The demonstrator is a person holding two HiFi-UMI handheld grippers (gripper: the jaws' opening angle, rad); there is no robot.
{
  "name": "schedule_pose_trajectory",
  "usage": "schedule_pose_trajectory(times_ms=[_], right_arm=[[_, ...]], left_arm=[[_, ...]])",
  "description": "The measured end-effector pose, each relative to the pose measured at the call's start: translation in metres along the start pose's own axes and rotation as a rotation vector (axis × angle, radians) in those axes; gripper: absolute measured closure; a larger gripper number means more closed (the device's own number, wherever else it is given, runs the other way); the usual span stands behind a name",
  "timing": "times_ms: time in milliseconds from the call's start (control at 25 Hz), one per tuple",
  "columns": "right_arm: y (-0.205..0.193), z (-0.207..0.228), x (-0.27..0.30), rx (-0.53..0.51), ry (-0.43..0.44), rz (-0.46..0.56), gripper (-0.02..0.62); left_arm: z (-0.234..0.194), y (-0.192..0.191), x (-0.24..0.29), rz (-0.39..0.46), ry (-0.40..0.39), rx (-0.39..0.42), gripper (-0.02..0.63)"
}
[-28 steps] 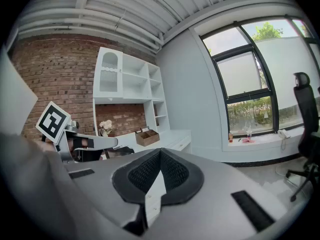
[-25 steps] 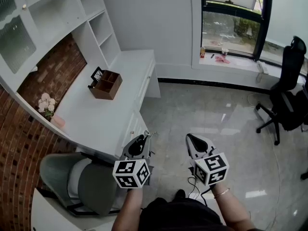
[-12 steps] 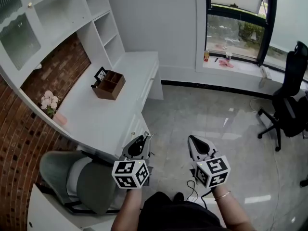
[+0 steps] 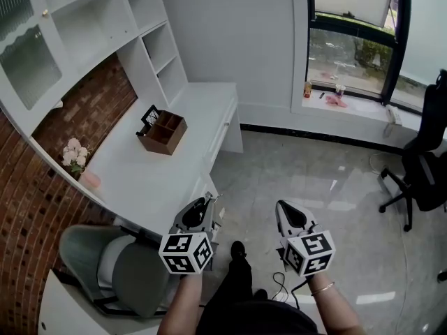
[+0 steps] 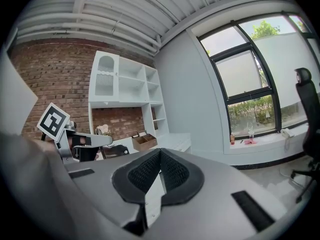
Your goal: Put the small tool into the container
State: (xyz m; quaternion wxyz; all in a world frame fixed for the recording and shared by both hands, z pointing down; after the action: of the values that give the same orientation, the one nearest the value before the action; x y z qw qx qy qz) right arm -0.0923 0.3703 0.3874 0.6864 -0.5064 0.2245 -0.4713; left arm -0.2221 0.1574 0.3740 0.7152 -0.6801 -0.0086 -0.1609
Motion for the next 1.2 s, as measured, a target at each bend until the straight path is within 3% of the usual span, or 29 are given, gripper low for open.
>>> schedule_pose_trajectory(times_ms=[320,800,1200], right_arm=[[0.017,0.025,0.076,0.022,0.002,-0.010,0.592],[0.055,0.034,0.282,0.035,0.083,-0.086,0.591],[0.062,0.018,0.405,0.025,0.163,-0.157,0.591]], left_arm=[[-0.046,-0.002,0.075,-0.009,0.021,-0.031,0.523],[-0.167,0.025,0.215,-0.016,0.064,-0.053,0.523],[-0.253,0.029,0.267,-0.011,0.147,-0.103,0.523]])
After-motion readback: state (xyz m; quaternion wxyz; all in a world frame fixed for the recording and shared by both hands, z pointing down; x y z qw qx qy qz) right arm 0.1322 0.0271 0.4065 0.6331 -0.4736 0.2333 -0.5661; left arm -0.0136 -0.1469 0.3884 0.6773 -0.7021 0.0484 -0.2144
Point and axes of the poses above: the fingertips, and each gripper's own axes: x forward along the fingers, z to its right, y out of its top, the point moved 8 cm from there along -x, backward along the fingers, and after that the axes turned 13 degrees about x, right-handed, at the moved point
